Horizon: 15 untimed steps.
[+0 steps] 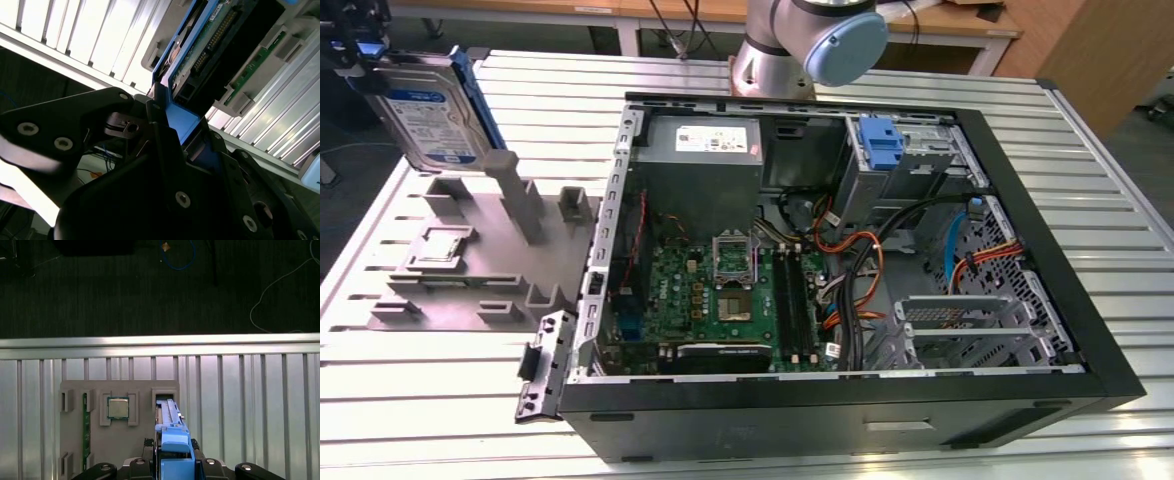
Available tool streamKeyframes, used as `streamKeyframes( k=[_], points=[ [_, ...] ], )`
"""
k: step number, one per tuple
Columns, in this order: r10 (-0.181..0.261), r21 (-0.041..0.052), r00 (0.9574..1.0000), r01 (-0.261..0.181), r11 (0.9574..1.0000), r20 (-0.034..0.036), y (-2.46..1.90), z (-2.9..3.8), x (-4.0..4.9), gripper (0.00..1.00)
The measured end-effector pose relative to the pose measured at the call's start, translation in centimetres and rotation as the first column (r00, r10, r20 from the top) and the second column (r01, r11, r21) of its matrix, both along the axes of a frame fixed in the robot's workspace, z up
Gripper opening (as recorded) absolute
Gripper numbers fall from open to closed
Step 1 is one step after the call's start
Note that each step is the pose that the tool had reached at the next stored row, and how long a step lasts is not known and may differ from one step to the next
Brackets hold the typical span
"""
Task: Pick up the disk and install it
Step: 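Pick up the disk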
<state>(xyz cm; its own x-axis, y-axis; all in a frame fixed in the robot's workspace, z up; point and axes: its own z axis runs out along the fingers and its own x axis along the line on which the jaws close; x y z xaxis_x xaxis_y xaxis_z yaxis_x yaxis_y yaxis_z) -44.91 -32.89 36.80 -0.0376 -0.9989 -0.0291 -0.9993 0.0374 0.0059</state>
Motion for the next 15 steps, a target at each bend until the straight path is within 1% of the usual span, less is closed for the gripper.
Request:
streamKeyframes(
  k=[12, 15],
  points=[
    [0.0, 0.0, 1.0, 0.0, 1.0, 0.0001, 0.0, 0.97, 0.0, 0.37],
    [0.0, 0.0002, 1.0, 0.0, 1.0, 0.0004, 0.0, 1.01, 0.0, 0.37]
  ],
)
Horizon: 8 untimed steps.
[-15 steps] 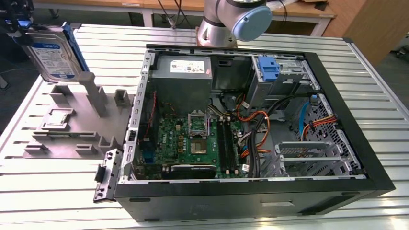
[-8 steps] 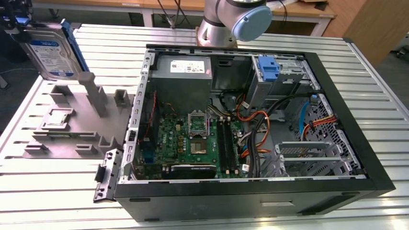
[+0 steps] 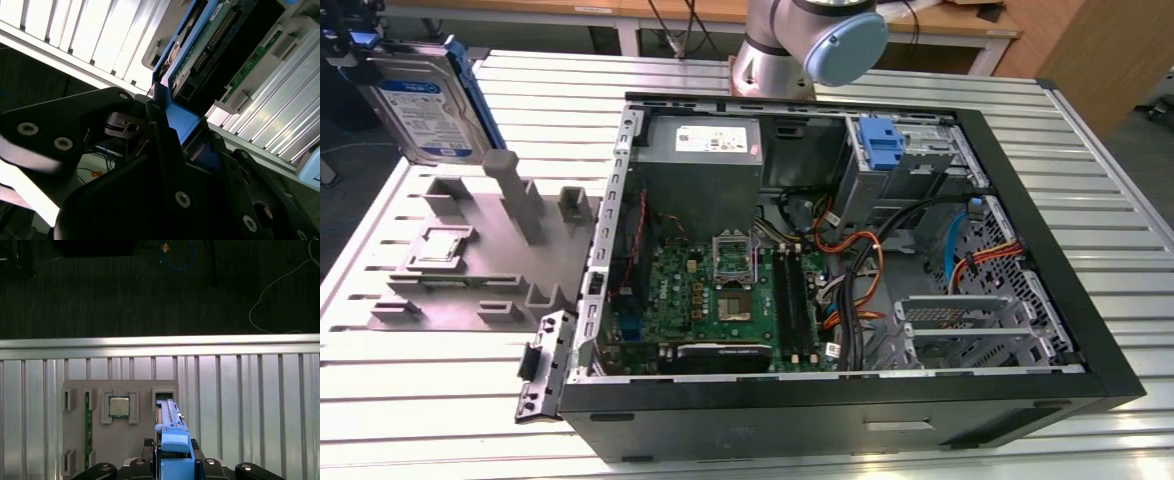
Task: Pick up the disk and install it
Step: 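Pick up the disk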
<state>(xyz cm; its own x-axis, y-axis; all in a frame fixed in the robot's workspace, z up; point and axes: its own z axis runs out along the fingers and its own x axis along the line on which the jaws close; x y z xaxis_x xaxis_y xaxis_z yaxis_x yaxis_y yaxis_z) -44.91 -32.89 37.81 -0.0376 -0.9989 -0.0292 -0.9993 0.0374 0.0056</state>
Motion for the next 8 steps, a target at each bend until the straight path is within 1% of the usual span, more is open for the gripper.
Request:
streamKeyframes(
  k=[8],
  points=[
    [0.0, -0.0002, 1.0, 0.0, 1.0, -0.0004, 0.0, 0.05, -0.01, 0.37]
  ],
)
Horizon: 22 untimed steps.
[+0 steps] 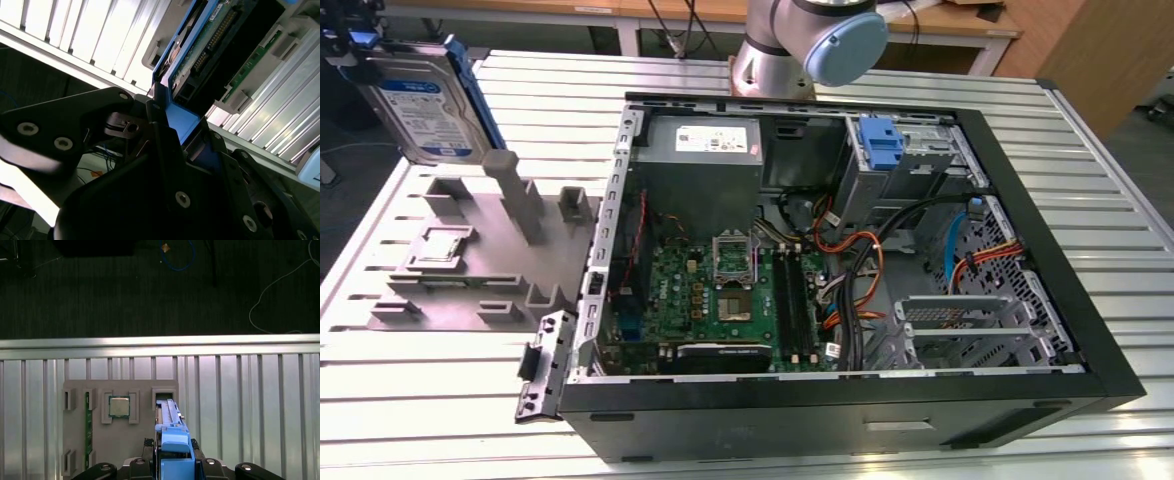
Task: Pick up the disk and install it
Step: 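Pick up the disk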
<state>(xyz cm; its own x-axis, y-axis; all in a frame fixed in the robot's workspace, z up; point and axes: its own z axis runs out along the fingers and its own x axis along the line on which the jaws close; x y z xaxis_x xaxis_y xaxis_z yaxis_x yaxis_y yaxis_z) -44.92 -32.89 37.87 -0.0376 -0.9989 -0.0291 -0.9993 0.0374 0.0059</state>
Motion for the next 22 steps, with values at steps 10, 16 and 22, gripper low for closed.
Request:
streamKeyframes(
  k=[10, 16, 22],
  points=[
    [0.0, 0.0, 1.0, 0.0, 1.0, 0.0002, 0.0, 0.81, 0.0, 0.37],
    [0.0, 0.0, 1.0, 0.0, 1.0, 0.0001, 0.0, 1.4, 0.0, 0.37],
    [0.0, 0.0001, 1.0, 0.0, 1.0, 0.0003, 0.0, 1.98, 0.0, 0.37]
  ],
)
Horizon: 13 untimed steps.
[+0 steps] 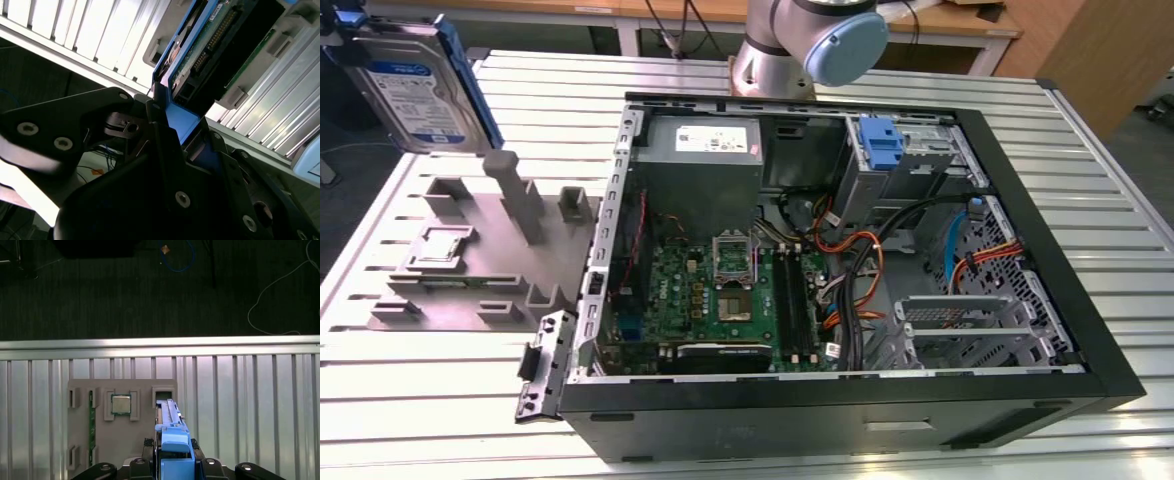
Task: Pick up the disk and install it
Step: 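Pick up the disk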
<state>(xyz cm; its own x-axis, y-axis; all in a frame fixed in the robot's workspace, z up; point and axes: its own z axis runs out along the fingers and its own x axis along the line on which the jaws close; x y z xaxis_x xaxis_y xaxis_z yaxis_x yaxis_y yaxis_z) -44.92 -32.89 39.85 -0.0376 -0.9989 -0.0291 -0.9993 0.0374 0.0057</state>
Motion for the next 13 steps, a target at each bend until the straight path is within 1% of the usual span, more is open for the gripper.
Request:
streamKeyframes(
  k=[5, 13],
  points=[
    [0.0, 0.0, 1.0, 0.0, 1.0, 0.0, 0.0, 0.34, 0.0, 0.37],
    [0.0, 0.0, 1.0, 0.0, 1.0, -0.0002, 0.0, 0.54, 0.0, 0.37]
  ],
)
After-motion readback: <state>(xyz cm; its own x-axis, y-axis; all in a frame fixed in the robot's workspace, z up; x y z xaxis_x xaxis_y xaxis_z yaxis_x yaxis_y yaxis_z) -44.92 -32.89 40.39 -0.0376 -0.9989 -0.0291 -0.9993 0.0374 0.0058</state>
